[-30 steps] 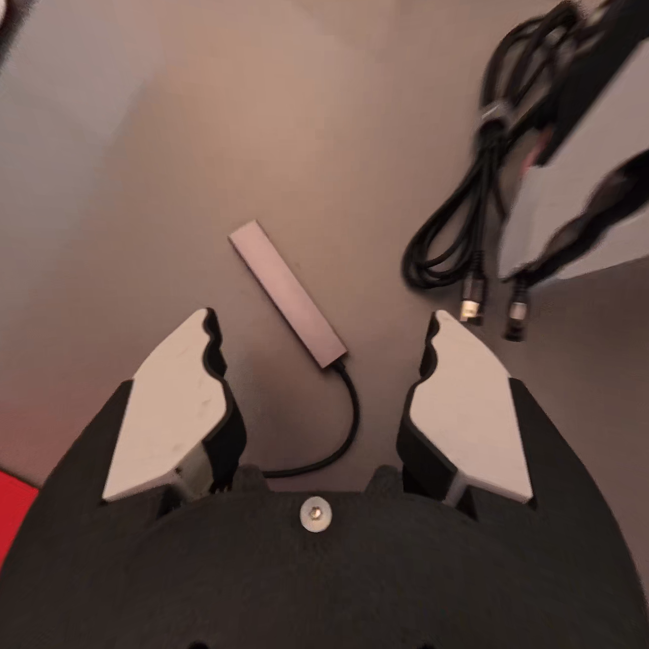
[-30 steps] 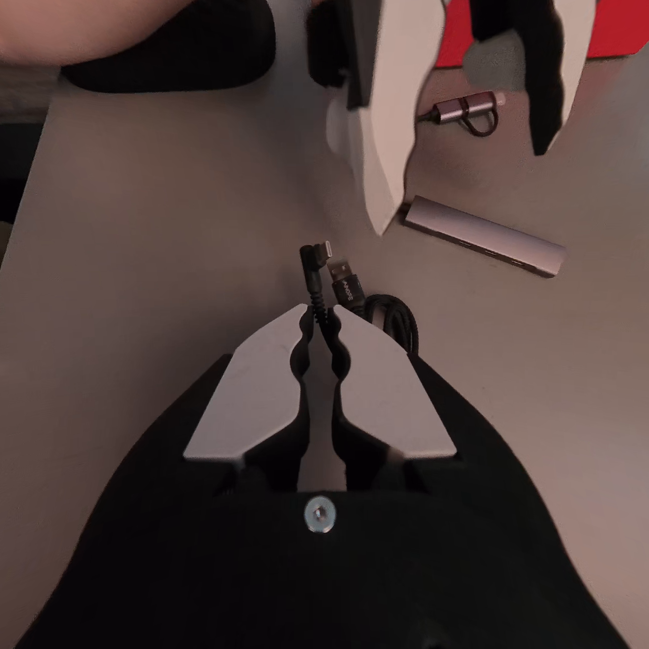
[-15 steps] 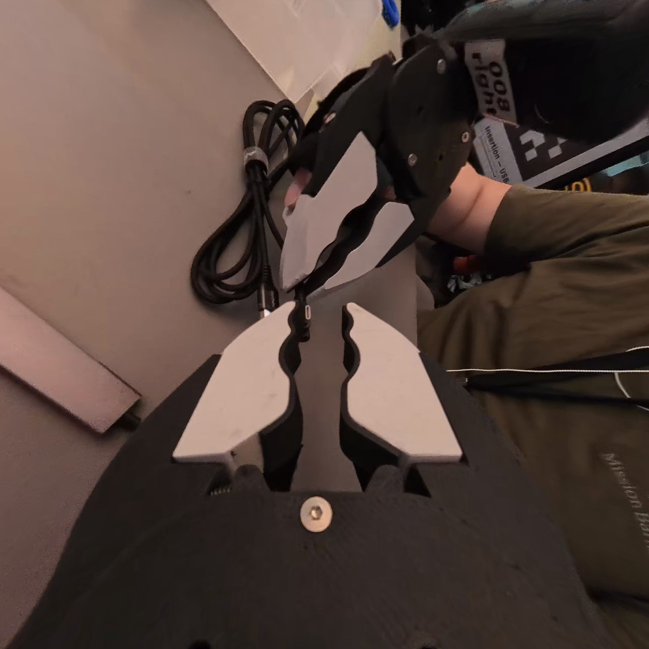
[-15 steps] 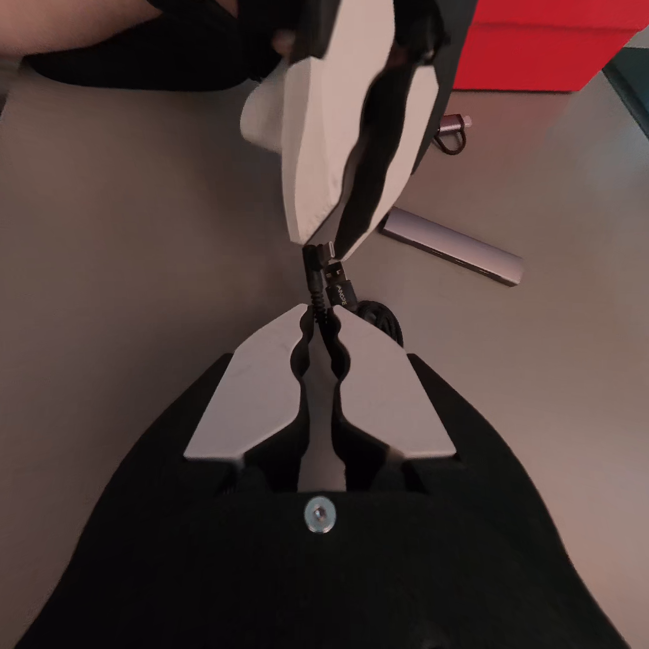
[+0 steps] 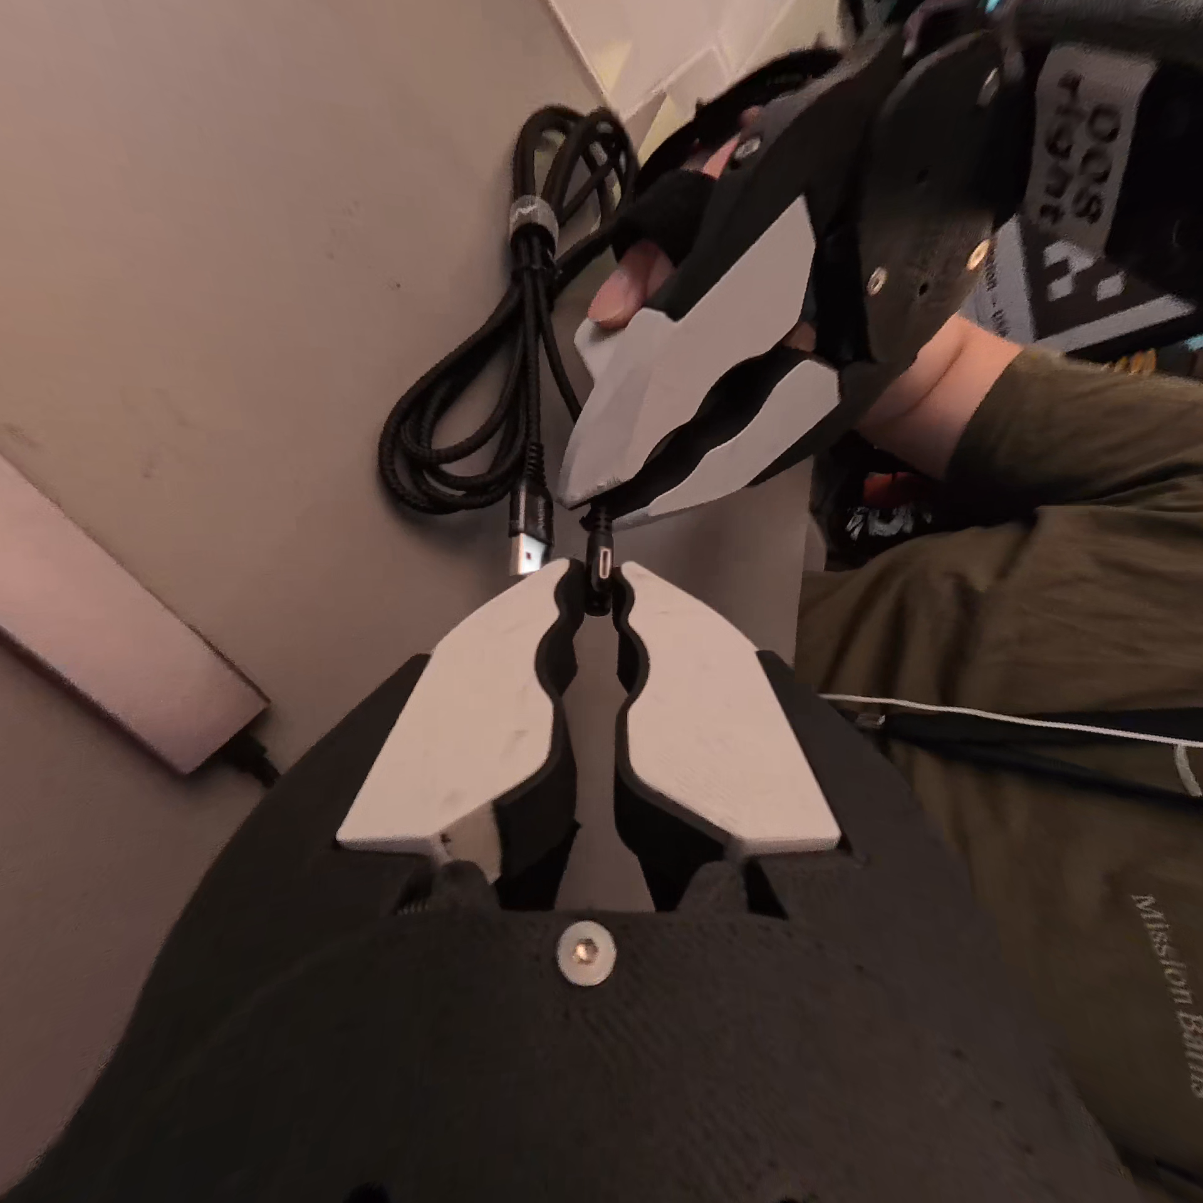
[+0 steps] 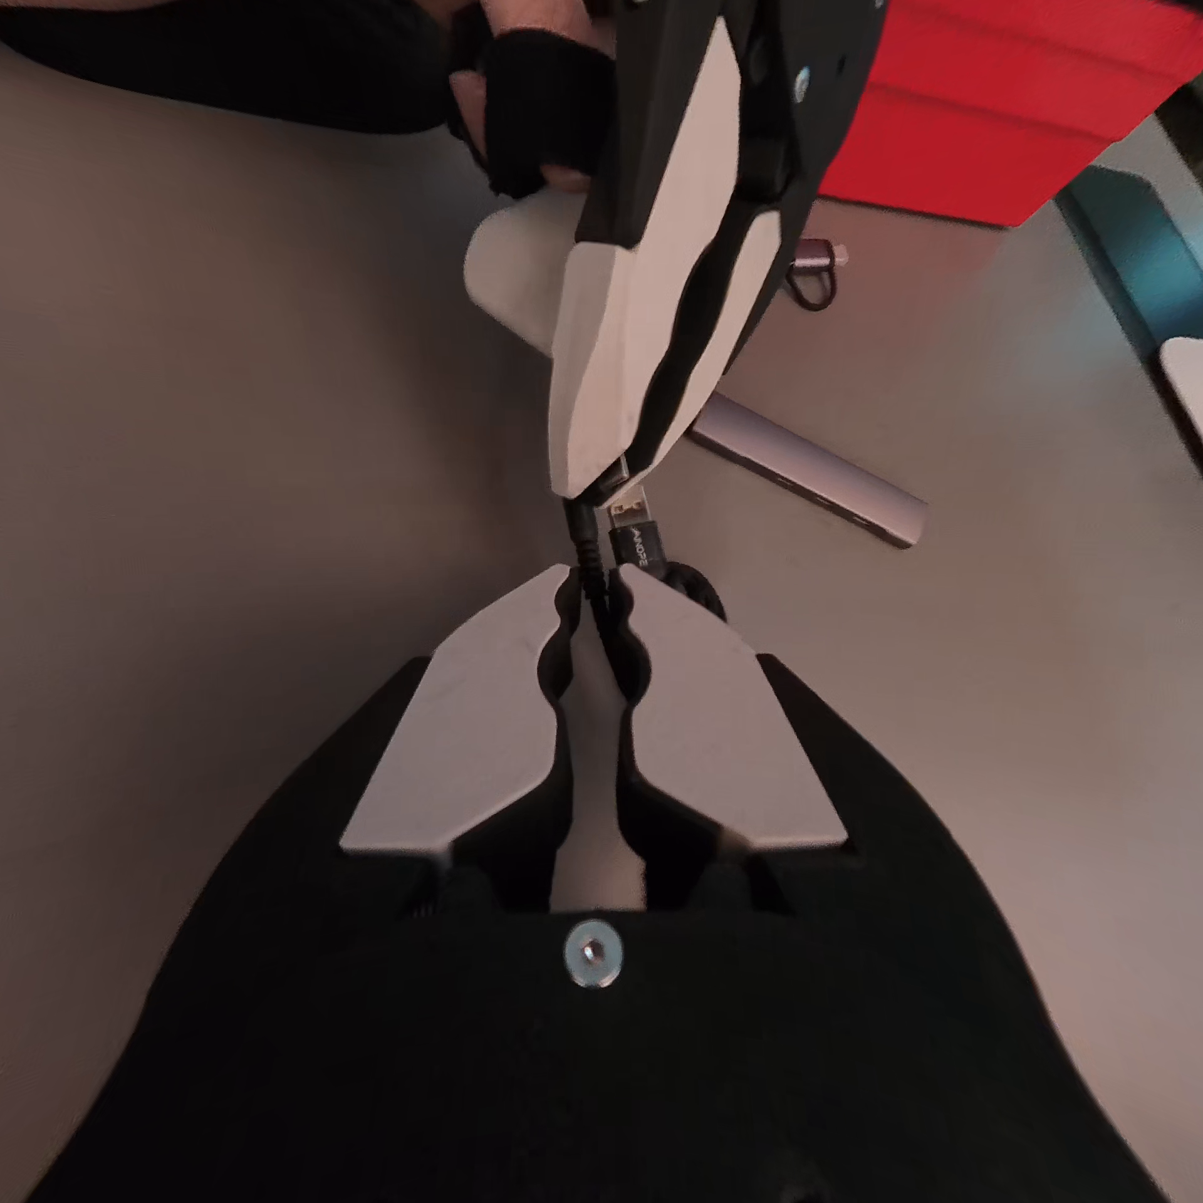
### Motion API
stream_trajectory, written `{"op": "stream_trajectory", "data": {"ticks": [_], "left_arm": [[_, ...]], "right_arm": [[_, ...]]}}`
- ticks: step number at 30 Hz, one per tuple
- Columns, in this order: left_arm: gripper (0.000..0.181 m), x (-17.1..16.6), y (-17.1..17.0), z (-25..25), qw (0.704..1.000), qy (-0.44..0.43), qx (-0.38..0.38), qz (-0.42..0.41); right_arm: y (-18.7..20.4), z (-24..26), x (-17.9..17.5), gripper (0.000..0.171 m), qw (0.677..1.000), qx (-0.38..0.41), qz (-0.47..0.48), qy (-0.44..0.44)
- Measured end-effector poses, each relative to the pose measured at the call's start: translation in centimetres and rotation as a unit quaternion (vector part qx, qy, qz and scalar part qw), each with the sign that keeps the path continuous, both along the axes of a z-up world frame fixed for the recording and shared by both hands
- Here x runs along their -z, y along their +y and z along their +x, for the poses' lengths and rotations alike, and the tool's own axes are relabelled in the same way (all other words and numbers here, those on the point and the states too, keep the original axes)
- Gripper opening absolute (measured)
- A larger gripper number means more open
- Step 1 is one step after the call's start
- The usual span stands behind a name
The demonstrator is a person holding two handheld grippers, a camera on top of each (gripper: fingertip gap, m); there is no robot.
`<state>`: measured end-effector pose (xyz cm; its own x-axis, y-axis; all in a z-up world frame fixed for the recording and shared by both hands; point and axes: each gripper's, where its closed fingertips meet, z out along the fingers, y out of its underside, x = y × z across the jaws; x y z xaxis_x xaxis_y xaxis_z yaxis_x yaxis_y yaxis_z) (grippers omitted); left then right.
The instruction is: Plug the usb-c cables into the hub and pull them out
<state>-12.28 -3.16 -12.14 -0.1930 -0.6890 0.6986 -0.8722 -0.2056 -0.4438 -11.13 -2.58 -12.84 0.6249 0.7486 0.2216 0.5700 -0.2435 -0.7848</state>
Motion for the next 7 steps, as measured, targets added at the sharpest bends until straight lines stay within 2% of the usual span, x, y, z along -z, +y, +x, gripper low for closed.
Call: {"op": "stream_trajectory", "data": {"ticks": [2,4,5,7], "left_arm": [[0.007,-1.2,-0.3,0.6,0.998,-0.011,-0.025,-0.055],[0.007,-2.2,-0.7,1.2,0.993,-0.022,-0.044,-0.106],[0.007,-2.5,-0.9,1.5,0.990,-0.028,-0.056,-0.126],[0.007,-3.1,-1.3,2.0,0.981,-0.031,-0.084,-0.171]], "right_arm": [[0.4,0.6,-0.5,0.025,0.999,0.015,0.029,-0.016],[0.7,1.5,-1.7,0.030,0.993,0.039,0.087,-0.063],[0.7,1.9,-2.7,0.036,0.985,0.050,0.136,-0.095],[0.1,1.6,-4.7,0.038,0.959,0.063,0.232,-0.151]]}}
